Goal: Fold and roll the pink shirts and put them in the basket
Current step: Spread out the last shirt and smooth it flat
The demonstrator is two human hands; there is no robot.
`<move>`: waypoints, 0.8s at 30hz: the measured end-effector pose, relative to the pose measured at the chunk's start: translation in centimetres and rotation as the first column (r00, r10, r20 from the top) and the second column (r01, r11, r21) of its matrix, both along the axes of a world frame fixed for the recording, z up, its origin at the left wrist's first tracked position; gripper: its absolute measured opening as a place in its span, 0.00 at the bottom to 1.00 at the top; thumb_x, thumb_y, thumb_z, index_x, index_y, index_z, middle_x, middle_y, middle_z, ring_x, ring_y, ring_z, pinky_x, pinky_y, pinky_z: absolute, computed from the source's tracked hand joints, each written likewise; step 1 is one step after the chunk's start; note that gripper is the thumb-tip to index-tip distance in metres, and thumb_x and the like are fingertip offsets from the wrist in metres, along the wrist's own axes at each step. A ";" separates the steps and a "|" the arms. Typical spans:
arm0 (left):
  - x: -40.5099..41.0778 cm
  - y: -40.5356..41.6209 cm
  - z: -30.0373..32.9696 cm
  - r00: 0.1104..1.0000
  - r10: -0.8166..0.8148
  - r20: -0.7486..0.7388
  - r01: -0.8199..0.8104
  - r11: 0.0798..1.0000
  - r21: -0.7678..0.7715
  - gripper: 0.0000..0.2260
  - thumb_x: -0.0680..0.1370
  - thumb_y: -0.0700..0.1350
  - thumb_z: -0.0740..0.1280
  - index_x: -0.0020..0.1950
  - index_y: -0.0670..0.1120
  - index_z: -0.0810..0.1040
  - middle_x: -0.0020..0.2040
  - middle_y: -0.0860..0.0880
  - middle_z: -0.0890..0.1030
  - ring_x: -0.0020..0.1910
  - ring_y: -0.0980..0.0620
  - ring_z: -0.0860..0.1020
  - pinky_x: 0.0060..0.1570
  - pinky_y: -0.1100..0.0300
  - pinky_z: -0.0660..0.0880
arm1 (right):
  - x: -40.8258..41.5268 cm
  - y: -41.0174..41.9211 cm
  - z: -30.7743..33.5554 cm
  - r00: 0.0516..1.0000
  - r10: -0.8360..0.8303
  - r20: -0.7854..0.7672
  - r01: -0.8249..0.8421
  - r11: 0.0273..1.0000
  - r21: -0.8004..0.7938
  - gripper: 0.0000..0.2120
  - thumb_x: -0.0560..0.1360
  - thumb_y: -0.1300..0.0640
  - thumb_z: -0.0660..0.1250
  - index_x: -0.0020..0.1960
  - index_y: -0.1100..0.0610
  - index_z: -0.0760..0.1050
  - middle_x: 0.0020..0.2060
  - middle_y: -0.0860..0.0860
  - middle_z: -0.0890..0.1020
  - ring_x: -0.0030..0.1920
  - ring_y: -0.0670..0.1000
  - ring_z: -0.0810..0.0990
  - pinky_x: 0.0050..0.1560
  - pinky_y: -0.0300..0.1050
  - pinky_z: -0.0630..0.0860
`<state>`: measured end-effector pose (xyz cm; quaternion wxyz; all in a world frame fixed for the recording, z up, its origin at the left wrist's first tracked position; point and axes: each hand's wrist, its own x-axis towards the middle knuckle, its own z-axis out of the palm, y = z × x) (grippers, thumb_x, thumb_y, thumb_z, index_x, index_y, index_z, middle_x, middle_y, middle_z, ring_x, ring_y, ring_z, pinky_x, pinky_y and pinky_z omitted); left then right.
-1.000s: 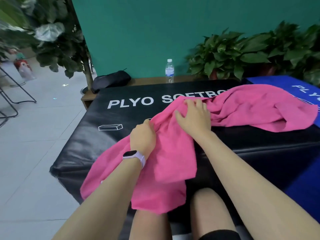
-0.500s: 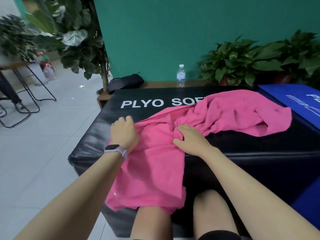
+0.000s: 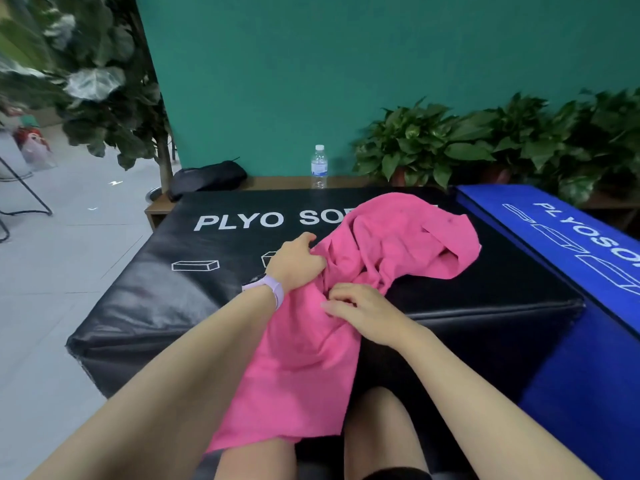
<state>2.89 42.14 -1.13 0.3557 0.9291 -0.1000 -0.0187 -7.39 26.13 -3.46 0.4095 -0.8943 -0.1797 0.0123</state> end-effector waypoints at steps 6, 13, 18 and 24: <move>0.3 2.1 -1.7 0.939 0.088 0.331 -0.171 0.958 0.229 0.11 0.77 0.39 0.56 0.52 0.46 0.77 0.49 0.42 0.81 0.48 0.36 0.78 0.42 0.53 0.68 | 2.8 -1.9 -0.4 0.864 -0.433 0.257 0.452 0.892 -0.019 0.10 0.79 0.49 0.66 0.53 0.54 0.80 0.53 0.49 0.79 0.57 0.50 0.76 0.60 0.49 0.71; 1.4 8.4 -0.8 0.894 0.283 0.347 -0.374 0.899 0.230 0.05 0.80 0.38 0.54 0.50 0.44 0.68 0.51 0.39 0.80 0.45 0.39 0.74 0.42 0.50 0.66 | 7.4 0.3 -2.3 0.870 -0.484 0.097 0.477 0.773 -0.418 0.49 0.74 0.30 0.61 0.83 0.53 0.43 0.82 0.54 0.46 0.81 0.60 0.43 0.80 0.59 0.46; 1.3 14.6 -1.6 0.776 0.623 0.094 -0.626 0.746 0.226 0.13 0.81 0.38 0.56 0.65 0.38 0.69 0.65 0.36 0.76 0.64 0.36 0.75 0.59 0.48 0.71 | 8.6 0.5 -2.8 0.883 -0.461 0.090 0.456 0.797 -0.396 0.58 0.66 0.20 0.61 0.83 0.50 0.42 0.82 0.59 0.46 0.80 0.62 0.52 0.79 0.60 0.54; 2.1 17.9 -0.6 0.746 0.664 0.043 -0.649 0.712 0.270 0.18 0.79 0.46 0.60 0.66 0.40 0.76 0.66 0.39 0.77 0.65 0.37 0.74 0.64 0.48 0.71 | 9.6 0.0 -2.7 0.902 -0.414 0.122 0.422 0.787 -0.449 0.44 0.76 0.25 0.49 0.81 0.53 0.55 0.77 0.58 0.65 0.77 0.60 0.63 0.76 0.59 0.60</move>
